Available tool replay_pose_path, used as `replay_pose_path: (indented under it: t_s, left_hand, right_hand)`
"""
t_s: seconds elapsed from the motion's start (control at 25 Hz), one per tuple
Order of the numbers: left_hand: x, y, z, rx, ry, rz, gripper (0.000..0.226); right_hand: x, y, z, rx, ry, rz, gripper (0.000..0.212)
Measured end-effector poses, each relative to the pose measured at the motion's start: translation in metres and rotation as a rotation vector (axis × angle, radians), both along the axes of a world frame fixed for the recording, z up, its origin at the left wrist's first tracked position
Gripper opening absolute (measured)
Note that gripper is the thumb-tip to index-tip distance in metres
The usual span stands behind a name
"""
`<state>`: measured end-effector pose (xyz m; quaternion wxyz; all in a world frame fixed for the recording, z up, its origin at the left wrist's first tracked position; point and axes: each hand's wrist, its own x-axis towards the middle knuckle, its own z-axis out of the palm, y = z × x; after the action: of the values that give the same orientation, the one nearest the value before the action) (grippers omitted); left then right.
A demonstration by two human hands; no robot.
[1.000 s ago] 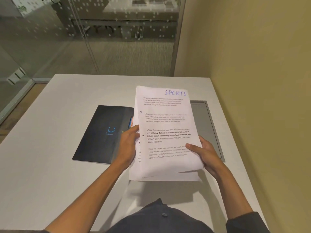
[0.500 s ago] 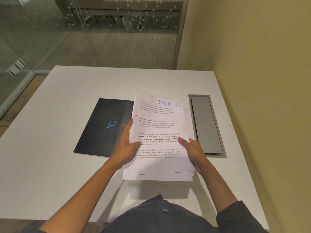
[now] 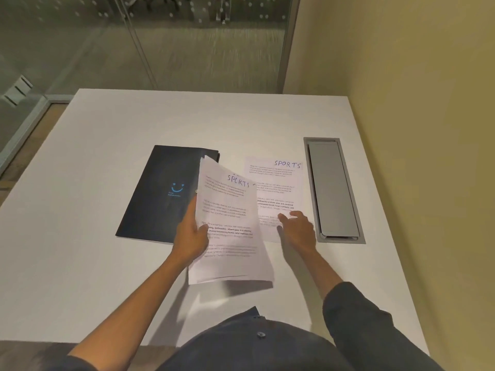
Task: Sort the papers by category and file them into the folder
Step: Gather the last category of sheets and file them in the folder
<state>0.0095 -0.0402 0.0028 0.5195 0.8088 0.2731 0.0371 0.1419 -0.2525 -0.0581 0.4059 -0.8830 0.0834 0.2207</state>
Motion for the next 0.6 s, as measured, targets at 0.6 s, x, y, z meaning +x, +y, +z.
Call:
replay_pose_path:
  t_s: [0.6]
  left_hand:
    - [0.001, 0.013, -0.019, 0.366, 0.096, -0.121, 0.036]
  right_hand:
    - [0.034, 0.009, -0.043, -0.620, -0.123, 0.109, 0.079]
